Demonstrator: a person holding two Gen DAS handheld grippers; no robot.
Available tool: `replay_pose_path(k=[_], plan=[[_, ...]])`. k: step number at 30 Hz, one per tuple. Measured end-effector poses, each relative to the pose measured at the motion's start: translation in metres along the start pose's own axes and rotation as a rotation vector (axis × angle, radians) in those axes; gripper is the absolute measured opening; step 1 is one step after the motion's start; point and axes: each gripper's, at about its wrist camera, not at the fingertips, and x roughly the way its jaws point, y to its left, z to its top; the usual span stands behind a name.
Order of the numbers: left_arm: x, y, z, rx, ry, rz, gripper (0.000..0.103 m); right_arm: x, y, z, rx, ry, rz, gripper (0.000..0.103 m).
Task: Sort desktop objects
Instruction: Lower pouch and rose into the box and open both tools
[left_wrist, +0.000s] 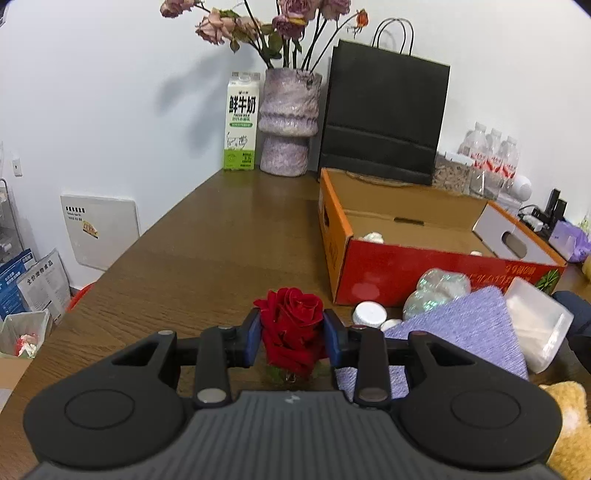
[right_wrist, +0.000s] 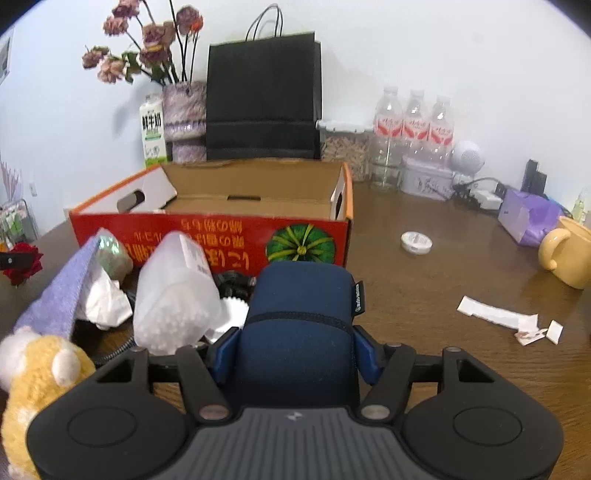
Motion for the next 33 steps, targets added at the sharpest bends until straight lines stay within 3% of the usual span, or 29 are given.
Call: replay_pose_path(k=[11, 16, 23, 27, 33], plan=[[-0.013, -0.034, 0.053, 0.033, -0.116, -0.057, 0.035, -0.022, 0.003, 0.056, -0.011, -0.187, 0.034, 0.062], [0.003, -0.063, 0.085, 0.04, -0.165, -0.096, 0.035, -0.003, 0.013, 0.093, 0.013, -0.248, 0.058, 0.062], [0.042, -0.093, 0.117, 0.051, -0.204, -0.089, 0.035, 0.041, 0.029, 0.139, 0.02, -0.297, 0.074, 0.062], [0.072, -0.105, 0.127, 0.073, -0.184, -0.081, 0.035, 0.069, 0.04, 0.157, -0.019, -0.285, 0.082, 0.062], [0.123, -0.108, 0.126, 0.094, -0.075, -0.067, 0.035, 0.118, 0.04, 0.166, -0.045, -0.194, 0.054, 0.062]])
